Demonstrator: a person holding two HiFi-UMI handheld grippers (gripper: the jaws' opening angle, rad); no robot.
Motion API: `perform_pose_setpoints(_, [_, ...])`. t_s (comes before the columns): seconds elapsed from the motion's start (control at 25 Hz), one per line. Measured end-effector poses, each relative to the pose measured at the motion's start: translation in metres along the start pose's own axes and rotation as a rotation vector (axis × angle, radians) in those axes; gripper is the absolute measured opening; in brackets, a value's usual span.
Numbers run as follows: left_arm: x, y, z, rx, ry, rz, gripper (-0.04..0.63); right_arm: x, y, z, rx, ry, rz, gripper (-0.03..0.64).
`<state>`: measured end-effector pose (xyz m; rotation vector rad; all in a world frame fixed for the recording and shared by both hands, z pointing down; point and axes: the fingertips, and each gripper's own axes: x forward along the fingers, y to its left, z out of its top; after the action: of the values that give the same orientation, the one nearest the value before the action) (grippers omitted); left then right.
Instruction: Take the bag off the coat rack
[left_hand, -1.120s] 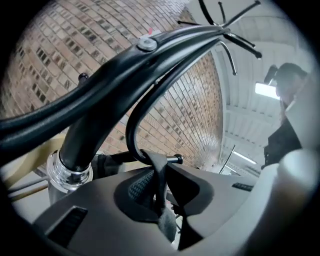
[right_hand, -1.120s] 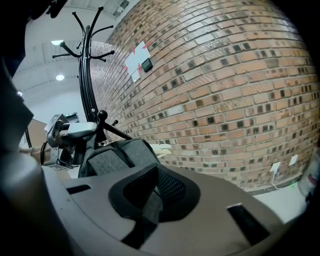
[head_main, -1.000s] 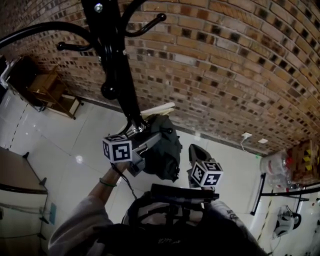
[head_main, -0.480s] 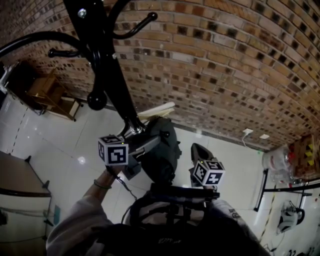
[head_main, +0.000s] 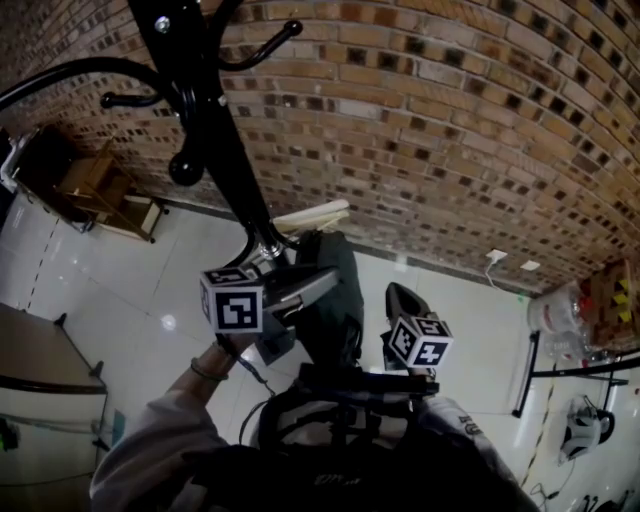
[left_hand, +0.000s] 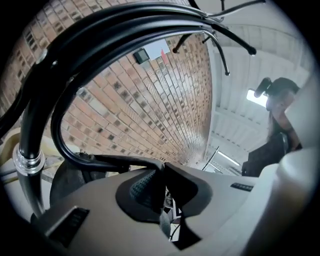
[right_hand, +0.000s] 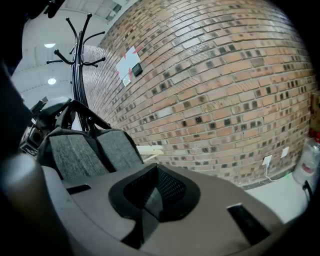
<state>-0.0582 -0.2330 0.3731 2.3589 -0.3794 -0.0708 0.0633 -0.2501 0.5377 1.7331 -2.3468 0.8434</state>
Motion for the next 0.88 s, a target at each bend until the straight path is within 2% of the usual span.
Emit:
perform_pose_setpoints(0.24, [0.019, -0.019, -0.007, 0.05, -0.006, -0.022, 0.04, -0.017, -0.006, 0.002, 0.005, -0.022, -0.009, 0.008])
perform_pose_setpoints(0.48, [0.043, -0.034, -0.037, 0.108, 0.044, -0.009, 0.04, -0.035, -0.013, 0.001, 0.011, -0.031, -0.011, 0.008])
perform_pose_setpoints(0.64, [0.049, -0.028, -0.055, 0.06, 0.03, 0.031, 0.04, -0.047, -0.019, 0.001, 0.014, -0.036, -0.008, 0.008])
perform_pose_setpoints(0.88, [0.049, -0.014, -0.09, -0.027, 0.021, 0.107, 0.04, -0.06, -0.013, 0.001, -0.015, -0.009, 0.051, 0.008])
